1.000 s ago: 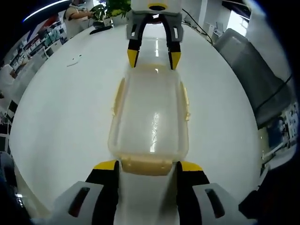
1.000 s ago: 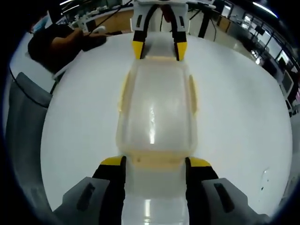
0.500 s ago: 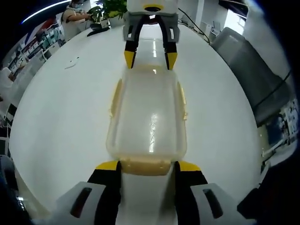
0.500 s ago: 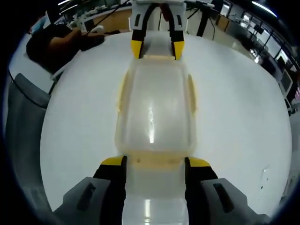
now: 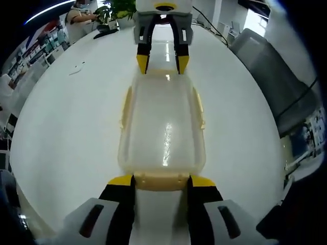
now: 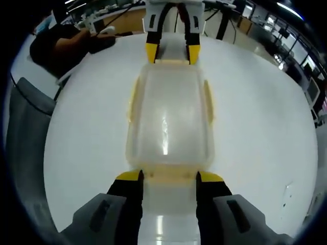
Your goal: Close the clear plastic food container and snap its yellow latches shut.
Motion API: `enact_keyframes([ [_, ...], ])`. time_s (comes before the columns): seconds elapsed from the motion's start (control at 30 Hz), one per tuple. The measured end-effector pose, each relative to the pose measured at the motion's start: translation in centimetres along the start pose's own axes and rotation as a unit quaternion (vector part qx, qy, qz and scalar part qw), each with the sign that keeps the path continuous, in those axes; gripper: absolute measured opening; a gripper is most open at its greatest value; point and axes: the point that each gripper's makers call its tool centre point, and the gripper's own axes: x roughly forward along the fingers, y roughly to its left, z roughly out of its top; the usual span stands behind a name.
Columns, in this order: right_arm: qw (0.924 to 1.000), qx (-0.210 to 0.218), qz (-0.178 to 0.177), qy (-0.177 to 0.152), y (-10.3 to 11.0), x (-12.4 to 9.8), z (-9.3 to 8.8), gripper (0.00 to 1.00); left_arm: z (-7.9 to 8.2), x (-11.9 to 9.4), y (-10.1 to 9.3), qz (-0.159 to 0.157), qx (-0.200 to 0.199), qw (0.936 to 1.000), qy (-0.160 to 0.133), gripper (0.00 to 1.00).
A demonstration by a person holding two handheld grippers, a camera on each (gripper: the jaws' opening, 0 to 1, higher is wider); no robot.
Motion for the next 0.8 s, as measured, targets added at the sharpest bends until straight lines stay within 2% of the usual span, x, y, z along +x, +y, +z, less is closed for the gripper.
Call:
enact_keyframes([
  [0.8,1.0000,-0.001,-0.002,0.007,-0.70,0.48,-0.14,0.35,0.00,0.09,-0.30,0.001,-0.004,0.9998,0.018,0.31],
])
